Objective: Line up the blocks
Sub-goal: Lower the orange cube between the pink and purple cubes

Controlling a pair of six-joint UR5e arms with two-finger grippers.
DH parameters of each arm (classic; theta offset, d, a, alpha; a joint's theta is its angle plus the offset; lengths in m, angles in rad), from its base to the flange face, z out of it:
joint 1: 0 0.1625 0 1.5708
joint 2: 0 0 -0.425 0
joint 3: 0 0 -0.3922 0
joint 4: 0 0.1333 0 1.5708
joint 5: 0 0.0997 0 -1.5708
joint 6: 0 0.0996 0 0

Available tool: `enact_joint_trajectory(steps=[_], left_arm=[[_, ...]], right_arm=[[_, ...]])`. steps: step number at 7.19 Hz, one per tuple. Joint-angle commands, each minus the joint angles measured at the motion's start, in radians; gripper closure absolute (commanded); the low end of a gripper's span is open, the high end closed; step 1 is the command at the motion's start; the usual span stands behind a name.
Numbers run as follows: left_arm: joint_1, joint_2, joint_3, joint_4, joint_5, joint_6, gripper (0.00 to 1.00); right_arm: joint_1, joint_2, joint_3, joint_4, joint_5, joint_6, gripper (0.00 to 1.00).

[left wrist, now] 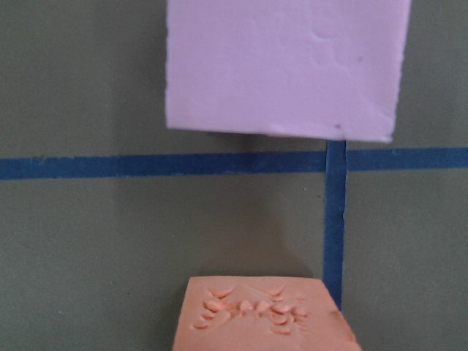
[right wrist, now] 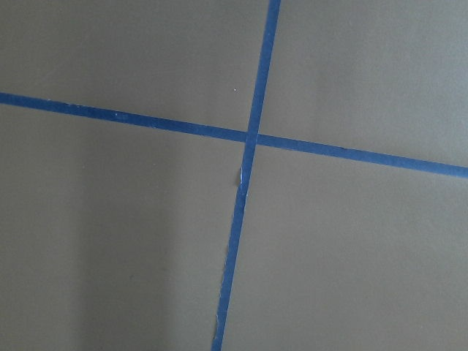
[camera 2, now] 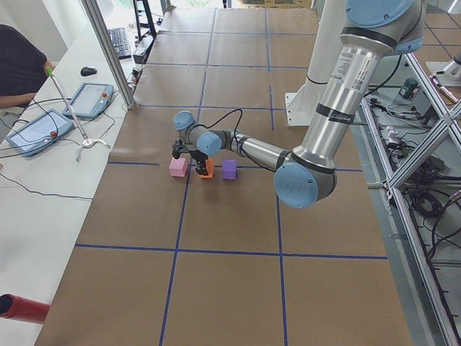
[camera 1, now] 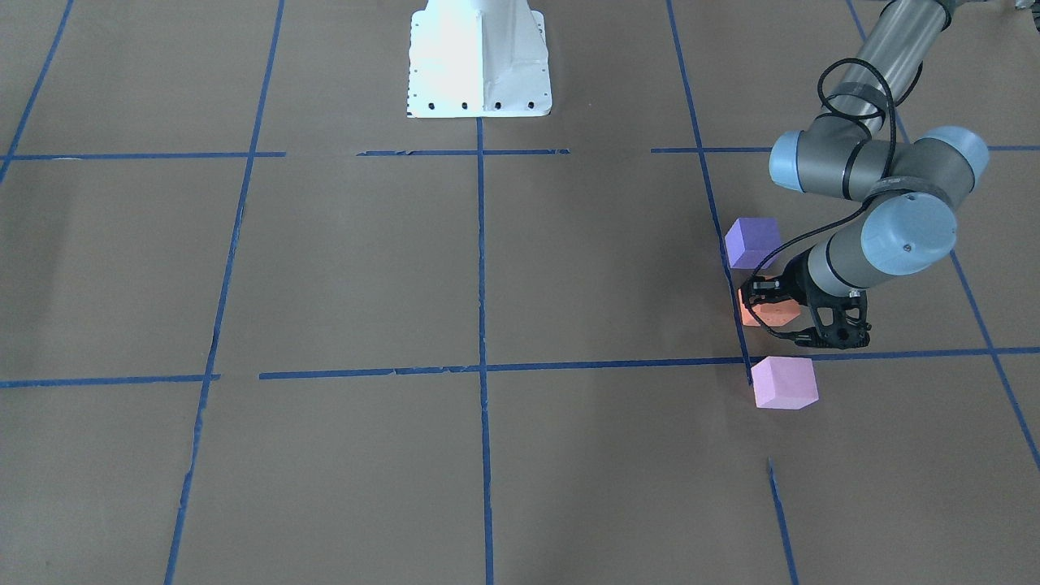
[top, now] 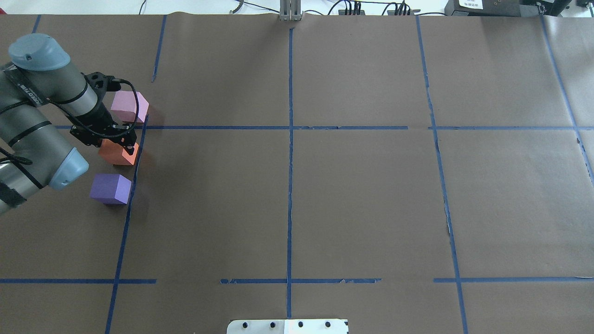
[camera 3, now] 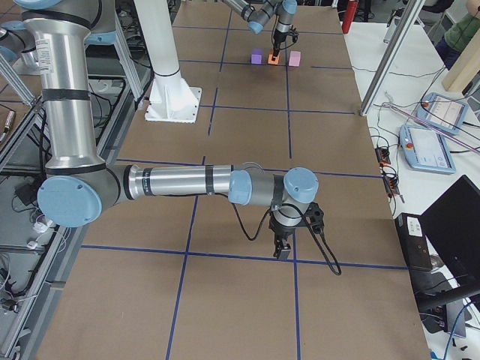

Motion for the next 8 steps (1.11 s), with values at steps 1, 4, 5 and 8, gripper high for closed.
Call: enact_joint_trajectory(steps=[1,4,5,8], left_arm=[[0.000,-0.003,0.013,-0.014,0.000,0.000,0.04],[0.000,-0.003,0.014,-0.020,0.001,0.002,0.00],[0.000,-0.003,0.013,-0.017,0.005,0.002,0.00],[-0.007,0.003,-0.040,-0.011,0.006,-0.061,0.00]], right_arm=[[0.000,0.000,0.000,0.000,0.000,0.000,0.00],[0.000,0.000,0.000,0.000,0.000,0.000,0.00],[0.000,0.000,0.000,0.000,0.000,0.000,0.00],[0.000,0.000,0.000,0.000,0.000,0.000,0.00]])
